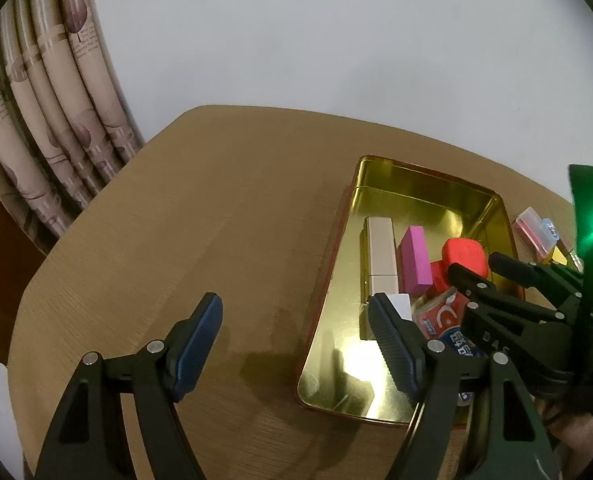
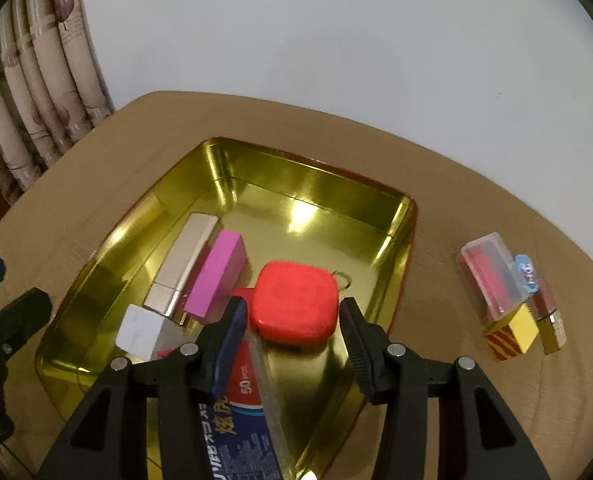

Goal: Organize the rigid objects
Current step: 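Lower the red rounded case into the gold tray and open the right gripper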

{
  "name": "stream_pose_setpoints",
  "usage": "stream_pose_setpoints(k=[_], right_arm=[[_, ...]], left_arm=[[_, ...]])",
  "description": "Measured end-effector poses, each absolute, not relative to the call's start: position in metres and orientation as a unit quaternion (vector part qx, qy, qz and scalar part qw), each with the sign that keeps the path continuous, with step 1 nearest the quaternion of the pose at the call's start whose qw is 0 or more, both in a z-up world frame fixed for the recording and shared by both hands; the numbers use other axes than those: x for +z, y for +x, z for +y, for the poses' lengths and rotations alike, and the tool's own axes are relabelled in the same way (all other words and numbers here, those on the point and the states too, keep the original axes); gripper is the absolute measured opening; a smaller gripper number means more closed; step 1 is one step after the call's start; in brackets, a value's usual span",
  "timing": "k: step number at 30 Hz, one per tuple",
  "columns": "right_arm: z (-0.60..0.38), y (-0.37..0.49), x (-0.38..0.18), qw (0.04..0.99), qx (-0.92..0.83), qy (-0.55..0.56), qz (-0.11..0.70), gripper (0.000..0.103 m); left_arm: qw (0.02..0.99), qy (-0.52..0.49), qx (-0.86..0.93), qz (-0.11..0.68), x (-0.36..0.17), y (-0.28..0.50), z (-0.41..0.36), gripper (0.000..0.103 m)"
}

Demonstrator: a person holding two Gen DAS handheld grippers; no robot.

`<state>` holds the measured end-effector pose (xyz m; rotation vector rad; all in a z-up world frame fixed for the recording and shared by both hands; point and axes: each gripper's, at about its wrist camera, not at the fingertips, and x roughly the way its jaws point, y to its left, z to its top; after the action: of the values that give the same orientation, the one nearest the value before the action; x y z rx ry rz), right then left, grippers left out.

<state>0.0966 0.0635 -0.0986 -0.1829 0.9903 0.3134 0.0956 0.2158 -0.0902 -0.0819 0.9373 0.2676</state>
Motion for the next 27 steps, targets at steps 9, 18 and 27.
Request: stream_pose_setpoints(k=[9, 18, 27], right_arm=[[0.053, 0.084, -0.087, 0.875, 0.155, -0.078, 0.453, 0.052], [-0.032, 0.073, -0.058, 0.904, 0.115, -0.062, 0.407, 0.056], [-0.156, 0.103, -0.079, 0.899, 0.007, -0.054, 0.434, 0.056]], left_arm=[[0.882, -0.035, 0.128, 0.452, -0.092, 0.096, 0.214, 0.073], [0.883, -0.023, 0.129, 0.450, -0.093, 0.096, 0.209, 0.073], [0.884, -0.002, 0.131, 0.448, -0.096, 0.098, 0.201, 0.073]])
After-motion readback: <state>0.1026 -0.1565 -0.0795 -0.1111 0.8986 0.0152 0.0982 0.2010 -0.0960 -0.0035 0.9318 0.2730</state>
